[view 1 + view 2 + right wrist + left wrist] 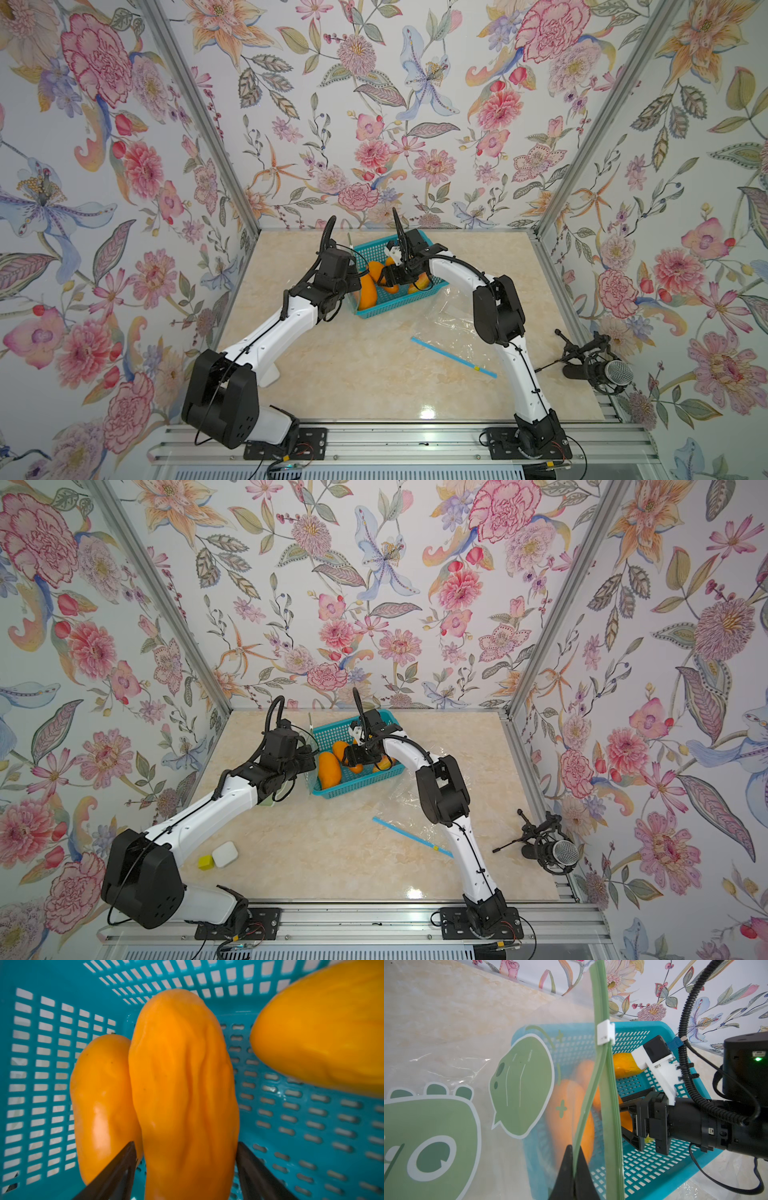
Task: Place the mango in a zip-top bag and seal the zipper
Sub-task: Move the basket to the center of the board, then pick up the mango from the basket.
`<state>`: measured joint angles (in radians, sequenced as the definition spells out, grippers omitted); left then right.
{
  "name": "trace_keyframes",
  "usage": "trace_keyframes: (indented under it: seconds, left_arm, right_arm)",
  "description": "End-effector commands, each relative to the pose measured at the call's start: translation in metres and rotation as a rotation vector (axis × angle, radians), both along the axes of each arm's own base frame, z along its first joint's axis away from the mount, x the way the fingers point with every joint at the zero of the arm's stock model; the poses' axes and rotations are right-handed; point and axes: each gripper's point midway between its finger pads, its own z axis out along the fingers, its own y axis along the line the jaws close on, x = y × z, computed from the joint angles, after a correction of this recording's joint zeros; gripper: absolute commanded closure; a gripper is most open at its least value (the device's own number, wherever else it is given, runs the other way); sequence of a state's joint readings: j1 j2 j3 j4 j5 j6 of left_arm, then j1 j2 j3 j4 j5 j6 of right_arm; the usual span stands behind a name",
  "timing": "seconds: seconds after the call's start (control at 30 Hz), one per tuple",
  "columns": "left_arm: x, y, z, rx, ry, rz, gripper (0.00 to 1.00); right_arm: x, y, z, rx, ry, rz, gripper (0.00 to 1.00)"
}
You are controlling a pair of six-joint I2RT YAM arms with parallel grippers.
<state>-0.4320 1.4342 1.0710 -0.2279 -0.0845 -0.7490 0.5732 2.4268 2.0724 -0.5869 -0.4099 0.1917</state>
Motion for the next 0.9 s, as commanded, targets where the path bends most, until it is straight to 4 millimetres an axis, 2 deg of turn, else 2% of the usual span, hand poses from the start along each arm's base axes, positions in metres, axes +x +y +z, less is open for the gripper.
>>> trace_keyframes:
  seconds: [0.0,0.07,0.13,0.3,0.4,0.53,0.67,0.73,0.77,0.87]
  left_arm:
    - [0.002,0.007,0.022,-0.025,-0.065,0.019,1.00]
    - [0.001,0.008,0.024,-0.021,-0.071,0.016,1.00]
    - [0.000,0.011,0.029,-0.018,-0.081,0.019,1.00]
    - [-0.001,0.015,0.037,-0.026,-0.122,-0.004,1.00]
    - [-0.002,0.016,0.051,-0.023,-0.189,-0.037,1.00]
    - [-0.002,0.019,0.066,0.009,-0.247,-0.072,1.00]
    - [-0.002,0.014,0.073,0.040,-0.301,-0.136,1.00]
    - [-0.003,0.012,0.074,0.052,-0.326,-0.165,1.00]
    - [-0.003,0.010,0.075,0.057,-0.340,-0.183,1.00]
    - [-0.002,0.009,0.075,0.092,-0.359,-0.213,1.00]
  right_arm:
    - [0.000,0.014,0.001,0.032,-0.004,0.020,0.38]
    - [0.001,0.012,0.008,0.030,-0.018,0.010,0.50]
    - [0.002,0.010,0.024,0.034,-0.042,-0.004,0.61]
    - [-0.008,-0.008,0.083,0.082,-0.070,-0.069,0.71]
    - [-0.035,-0.016,0.116,0.134,-0.042,-0.078,0.75]
    - [-0.080,-0.023,0.142,0.193,0.022,-0.067,0.76]
    - [-0.124,-0.013,0.166,0.277,0.076,-0.013,0.77]
    - [-0.134,-0.012,0.179,0.317,0.084,-0.002,0.81]
    - [-0.149,-0.002,0.185,0.335,0.094,0.028,0.82]
    - [-0.165,0.002,0.196,0.368,0.117,0.056,0.85]
